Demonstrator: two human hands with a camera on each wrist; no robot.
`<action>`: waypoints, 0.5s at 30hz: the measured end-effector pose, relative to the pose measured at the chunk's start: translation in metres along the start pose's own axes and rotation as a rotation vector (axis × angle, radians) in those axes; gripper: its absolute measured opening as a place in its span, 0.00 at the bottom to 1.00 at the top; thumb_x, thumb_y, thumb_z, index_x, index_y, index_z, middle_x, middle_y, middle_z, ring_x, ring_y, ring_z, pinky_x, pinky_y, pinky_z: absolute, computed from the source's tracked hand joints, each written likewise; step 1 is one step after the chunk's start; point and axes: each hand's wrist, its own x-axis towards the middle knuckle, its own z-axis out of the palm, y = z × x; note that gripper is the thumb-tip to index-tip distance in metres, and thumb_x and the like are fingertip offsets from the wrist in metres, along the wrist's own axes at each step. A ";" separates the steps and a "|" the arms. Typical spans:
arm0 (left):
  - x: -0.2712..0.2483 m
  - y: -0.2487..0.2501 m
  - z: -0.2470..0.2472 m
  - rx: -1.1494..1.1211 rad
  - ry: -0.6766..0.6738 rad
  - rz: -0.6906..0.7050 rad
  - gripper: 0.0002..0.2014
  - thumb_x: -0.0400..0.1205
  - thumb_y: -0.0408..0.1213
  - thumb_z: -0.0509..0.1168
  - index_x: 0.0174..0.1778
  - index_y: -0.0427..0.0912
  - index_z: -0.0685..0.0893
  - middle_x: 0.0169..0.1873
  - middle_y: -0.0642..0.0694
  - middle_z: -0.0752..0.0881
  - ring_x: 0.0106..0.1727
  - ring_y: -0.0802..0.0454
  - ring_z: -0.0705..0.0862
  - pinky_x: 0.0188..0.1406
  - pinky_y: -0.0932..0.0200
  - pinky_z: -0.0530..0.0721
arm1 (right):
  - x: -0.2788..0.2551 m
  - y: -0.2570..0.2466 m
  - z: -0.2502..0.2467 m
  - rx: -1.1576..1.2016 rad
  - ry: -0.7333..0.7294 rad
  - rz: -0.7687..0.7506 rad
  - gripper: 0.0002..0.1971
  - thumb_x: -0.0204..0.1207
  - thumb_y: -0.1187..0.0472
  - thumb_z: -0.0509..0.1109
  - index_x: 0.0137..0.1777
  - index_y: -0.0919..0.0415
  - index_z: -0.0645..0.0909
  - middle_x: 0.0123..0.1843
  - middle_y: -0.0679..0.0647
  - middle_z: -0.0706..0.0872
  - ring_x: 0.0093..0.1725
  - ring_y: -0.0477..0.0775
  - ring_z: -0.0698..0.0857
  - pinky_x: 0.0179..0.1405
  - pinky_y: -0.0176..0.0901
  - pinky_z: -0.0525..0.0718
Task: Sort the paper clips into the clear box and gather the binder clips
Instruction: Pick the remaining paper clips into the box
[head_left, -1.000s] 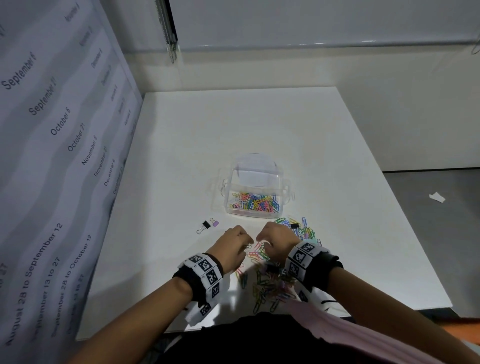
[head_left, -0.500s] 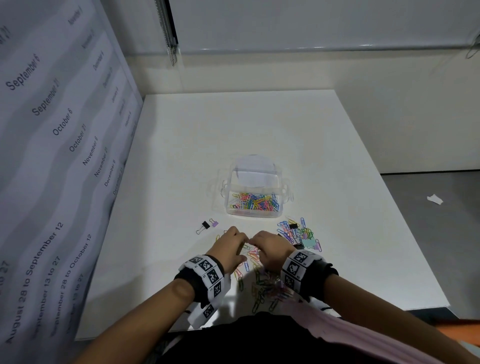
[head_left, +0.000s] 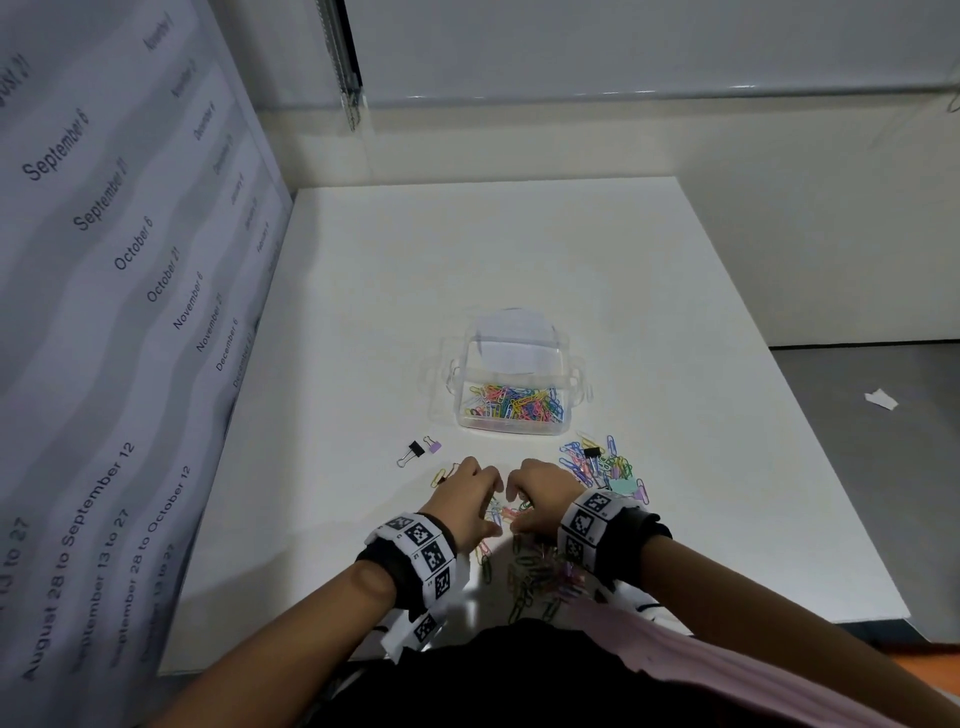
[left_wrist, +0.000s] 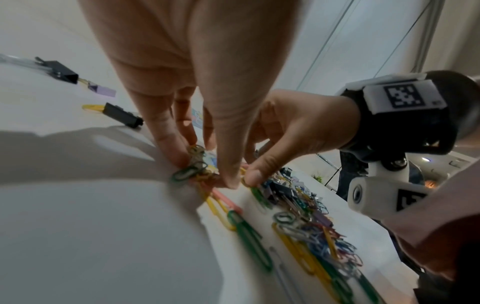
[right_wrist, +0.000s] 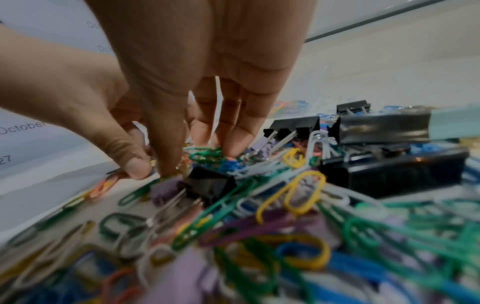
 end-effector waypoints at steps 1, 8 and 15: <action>0.001 -0.001 0.000 -0.010 0.006 0.008 0.23 0.73 0.38 0.74 0.62 0.42 0.76 0.53 0.47 0.70 0.58 0.44 0.78 0.55 0.54 0.76 | 0.000 0.000 -0.002 0.002 -0.004 0.002 0.17 0.70 0.58 0.73 0.58 0.62 0.80 0.53 0.57 0.75 0.61 0.60 0.78 0.51 0.44 0.73; 0.006 -0.005 0.001 -0.006 0.034 0.028 0.09 0.80 0.32 0.63 0.56 0.39 0.80 0.56 0.39 0.78 0.58 0.42 0.78 0.56 0.54 0.73 | -0.002 0.010 -0.017 0.064 0.104 0.005 0.13 0.71 0.72 0.61 0.49 0.61 0.85 0.54 0.56 0.88 0.55 0.56 0.83 0.51 0.41 0.79; 0.008 -0.004 -0.003 0.001 0.045 0.027 0.07 0.81 0.30 0.60 0.53 0.37 0.81 0.55 0.38 0.81 0.57 0.41 0.80 0.53 0.55 0.75 | 0.003 0.015 -0.063 0.324 0.325 0.022 0.05 0.72 0.69 0.70 0.42 0.62 0.87 0.43 0.53 0.89 0.30 0.43 0.83 0.27 0.22 0.77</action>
